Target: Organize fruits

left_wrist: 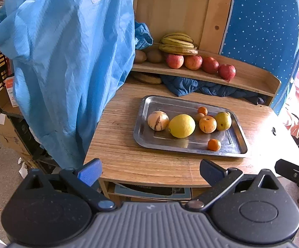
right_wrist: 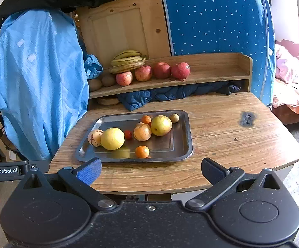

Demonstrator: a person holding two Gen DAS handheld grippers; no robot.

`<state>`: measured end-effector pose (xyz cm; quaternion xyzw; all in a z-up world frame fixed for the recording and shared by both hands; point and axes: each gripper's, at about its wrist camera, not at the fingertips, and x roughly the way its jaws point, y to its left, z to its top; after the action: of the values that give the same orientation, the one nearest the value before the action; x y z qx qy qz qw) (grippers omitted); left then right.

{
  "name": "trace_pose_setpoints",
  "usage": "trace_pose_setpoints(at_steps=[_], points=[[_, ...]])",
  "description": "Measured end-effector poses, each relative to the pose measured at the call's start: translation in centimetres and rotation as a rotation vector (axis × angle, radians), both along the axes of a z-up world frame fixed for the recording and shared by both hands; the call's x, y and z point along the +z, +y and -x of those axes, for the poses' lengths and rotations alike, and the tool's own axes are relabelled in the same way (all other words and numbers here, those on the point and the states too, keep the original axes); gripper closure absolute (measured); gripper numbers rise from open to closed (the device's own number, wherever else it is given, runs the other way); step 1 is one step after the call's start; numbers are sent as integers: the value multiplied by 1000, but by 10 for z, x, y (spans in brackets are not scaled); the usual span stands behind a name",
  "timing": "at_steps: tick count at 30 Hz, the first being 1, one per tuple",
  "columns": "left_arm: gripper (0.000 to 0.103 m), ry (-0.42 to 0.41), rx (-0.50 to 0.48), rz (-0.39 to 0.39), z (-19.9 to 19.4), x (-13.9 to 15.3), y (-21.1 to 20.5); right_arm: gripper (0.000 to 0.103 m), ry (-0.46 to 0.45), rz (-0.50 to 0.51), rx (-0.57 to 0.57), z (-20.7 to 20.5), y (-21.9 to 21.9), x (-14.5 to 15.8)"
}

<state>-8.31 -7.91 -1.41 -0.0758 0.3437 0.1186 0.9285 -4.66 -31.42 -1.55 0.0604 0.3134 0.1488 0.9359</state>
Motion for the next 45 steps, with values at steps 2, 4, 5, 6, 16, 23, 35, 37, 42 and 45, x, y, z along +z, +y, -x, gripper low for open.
trace_pose_setpoints(at_steps=[2,4,5,6,16,23,35,37,42,45], points=[[1,2,2,3,-1,-1,2,1,3,1,-1,0,0,-1],[1,1,3,5,-1,-1,3,1,4,2,-2,0,2,-1],[1,-1,3,6,-1,-1,3,1,4,3,-2,0,2,-1],[1,-2,2,6,-1,-1,4,1,3,3,-2,0,2,-1],[1,-34,-5,0,2,4,2,1,5,5,-7,-2,4,-2],[1,-38,1,-5,3,5,3,1,5,7,-6,-2,4,-2],[1,-50,8,-18,7,8,0,1,0,-19,16,0,2,0],[1,-52,7,-18,7,8,0,1,-2,-18,22,1,5,1],[1,-53,14,-31,8,10,-2,1,-2,-19,23,2,5,1],[1,-50,17,-31,8,10,-2,1,-1,-18,23,2,5,1]])
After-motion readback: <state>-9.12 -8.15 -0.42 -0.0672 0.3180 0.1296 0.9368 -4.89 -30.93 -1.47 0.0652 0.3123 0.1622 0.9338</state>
